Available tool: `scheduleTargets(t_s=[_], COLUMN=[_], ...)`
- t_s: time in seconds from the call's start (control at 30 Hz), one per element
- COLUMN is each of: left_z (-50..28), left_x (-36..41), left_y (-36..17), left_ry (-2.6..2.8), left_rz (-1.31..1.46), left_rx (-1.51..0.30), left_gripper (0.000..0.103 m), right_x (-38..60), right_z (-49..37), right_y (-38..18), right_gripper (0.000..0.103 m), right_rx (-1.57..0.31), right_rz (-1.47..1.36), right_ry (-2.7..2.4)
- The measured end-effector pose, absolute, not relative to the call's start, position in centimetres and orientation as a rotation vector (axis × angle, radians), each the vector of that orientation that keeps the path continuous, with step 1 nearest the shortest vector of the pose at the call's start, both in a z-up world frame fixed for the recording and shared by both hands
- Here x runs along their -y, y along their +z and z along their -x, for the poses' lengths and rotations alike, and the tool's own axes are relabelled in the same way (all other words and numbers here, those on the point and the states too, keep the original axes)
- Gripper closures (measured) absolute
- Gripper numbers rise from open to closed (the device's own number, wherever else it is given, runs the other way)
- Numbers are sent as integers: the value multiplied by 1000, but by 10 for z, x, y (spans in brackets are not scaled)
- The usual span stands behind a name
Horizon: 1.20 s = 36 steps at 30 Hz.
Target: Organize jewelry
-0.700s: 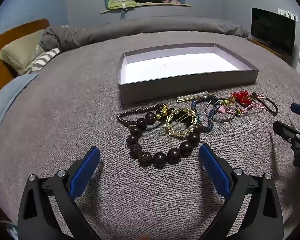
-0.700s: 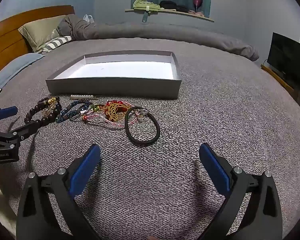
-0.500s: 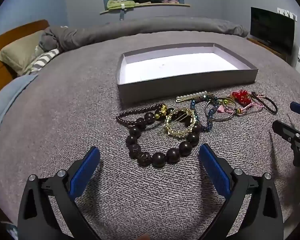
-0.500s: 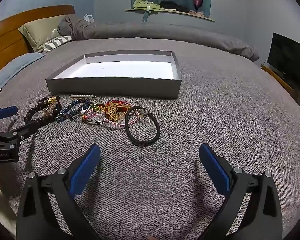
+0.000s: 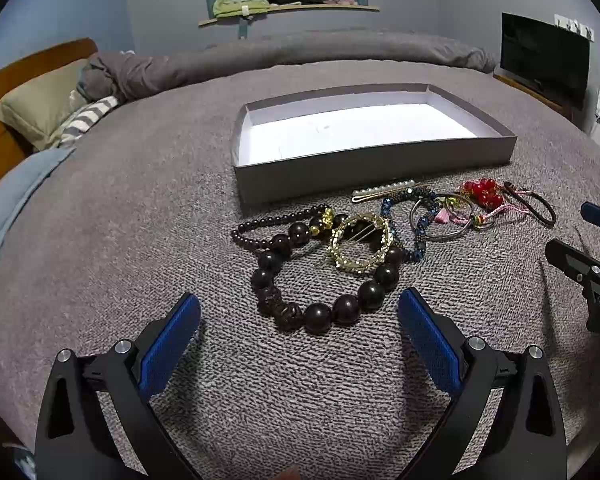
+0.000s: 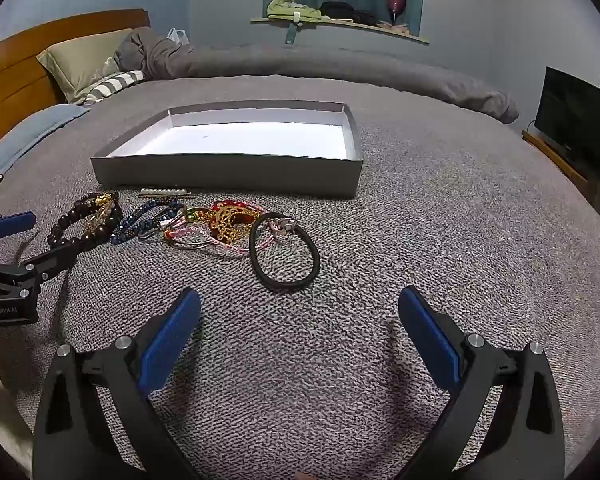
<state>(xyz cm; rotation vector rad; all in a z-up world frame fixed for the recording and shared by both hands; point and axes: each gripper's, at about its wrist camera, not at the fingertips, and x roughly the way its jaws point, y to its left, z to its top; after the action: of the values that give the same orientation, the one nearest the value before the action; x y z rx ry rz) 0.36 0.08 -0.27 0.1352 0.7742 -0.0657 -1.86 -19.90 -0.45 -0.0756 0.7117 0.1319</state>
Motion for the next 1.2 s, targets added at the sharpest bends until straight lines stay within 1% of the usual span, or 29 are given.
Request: scheduleTargets(t_s=[1.2], left_z=[-4], left_x=[1], left_y=[-5], left_ry=[-68], left_rz=[-134], left_rx=[-778], left_gripper=[2], right_x=[197], right_z=[17], right_y=[-4], right_gripper=[5], right_rx=[-711], right_rz=[81], right_ry=[129])
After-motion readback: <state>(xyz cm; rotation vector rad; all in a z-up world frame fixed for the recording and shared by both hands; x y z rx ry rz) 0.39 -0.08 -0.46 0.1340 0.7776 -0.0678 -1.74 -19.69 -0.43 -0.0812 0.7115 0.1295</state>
